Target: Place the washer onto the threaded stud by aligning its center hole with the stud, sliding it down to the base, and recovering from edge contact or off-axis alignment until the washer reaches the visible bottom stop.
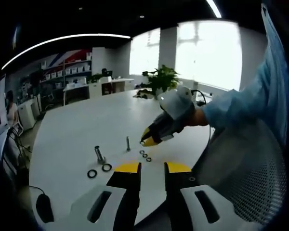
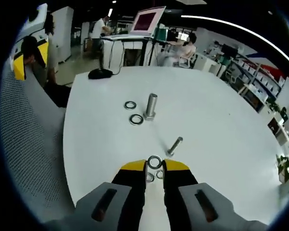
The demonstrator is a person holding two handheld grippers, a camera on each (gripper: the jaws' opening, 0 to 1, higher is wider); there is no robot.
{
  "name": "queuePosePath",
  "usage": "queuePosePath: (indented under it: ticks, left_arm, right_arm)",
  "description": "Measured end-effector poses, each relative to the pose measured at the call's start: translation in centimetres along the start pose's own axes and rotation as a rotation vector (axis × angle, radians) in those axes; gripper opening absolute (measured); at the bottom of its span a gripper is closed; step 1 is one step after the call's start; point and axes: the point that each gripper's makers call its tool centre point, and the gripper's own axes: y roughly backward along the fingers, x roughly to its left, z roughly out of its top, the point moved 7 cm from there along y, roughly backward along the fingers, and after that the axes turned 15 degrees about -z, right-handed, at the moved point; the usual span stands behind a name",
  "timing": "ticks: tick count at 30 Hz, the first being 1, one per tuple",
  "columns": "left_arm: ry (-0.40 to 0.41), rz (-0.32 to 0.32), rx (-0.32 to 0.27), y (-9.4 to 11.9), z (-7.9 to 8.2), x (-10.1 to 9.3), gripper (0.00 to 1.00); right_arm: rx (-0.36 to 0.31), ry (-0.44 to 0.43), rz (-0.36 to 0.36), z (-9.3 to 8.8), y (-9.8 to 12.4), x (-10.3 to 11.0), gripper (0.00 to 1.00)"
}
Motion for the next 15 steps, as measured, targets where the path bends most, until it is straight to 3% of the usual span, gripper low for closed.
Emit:
queuePosePath:
  ticks: [15]
  left_arm:
    - [-0.002,-0.01,0.006,-0.1,0.0,-0.1,0.16]
  right_arm:
    - [-0.015,-0.022,-0.062,1.8,-1.1,-1.2,0.14]
